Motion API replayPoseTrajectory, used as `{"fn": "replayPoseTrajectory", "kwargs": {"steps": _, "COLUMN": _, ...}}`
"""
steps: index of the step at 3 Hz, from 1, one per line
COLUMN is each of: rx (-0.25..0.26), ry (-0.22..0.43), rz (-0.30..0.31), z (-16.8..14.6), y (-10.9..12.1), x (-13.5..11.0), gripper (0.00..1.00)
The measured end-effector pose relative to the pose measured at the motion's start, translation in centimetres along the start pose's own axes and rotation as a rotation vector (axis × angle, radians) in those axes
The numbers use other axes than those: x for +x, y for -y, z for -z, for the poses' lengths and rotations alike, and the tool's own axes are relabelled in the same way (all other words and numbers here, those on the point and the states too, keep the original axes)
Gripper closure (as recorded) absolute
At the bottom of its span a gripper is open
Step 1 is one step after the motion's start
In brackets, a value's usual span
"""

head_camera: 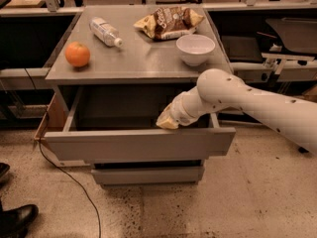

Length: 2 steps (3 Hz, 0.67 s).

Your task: Open top drawer

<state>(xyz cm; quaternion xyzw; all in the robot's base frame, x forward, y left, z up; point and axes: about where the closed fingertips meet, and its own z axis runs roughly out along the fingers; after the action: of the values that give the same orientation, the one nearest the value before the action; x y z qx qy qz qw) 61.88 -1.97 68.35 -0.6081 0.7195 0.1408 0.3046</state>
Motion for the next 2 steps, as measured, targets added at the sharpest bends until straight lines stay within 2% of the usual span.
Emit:
{"fn": "replayPoseTrajectory", "kwargs": {"steps": 1, "rx": -0.045, "ry": -0.087, "rz": 0.021, "z": 0.8, "y": -2.4, "x": 2.2, "gripper": 1.0}}
{"fn": "replayPoseTrajectory", "kwargs": {"steps": 2, "rx": -0.085, "ry": -0.139, "rz": 0.016, "z": 2.1, "y": -4.4, "x": 3.9, "gripper": 1.0}}
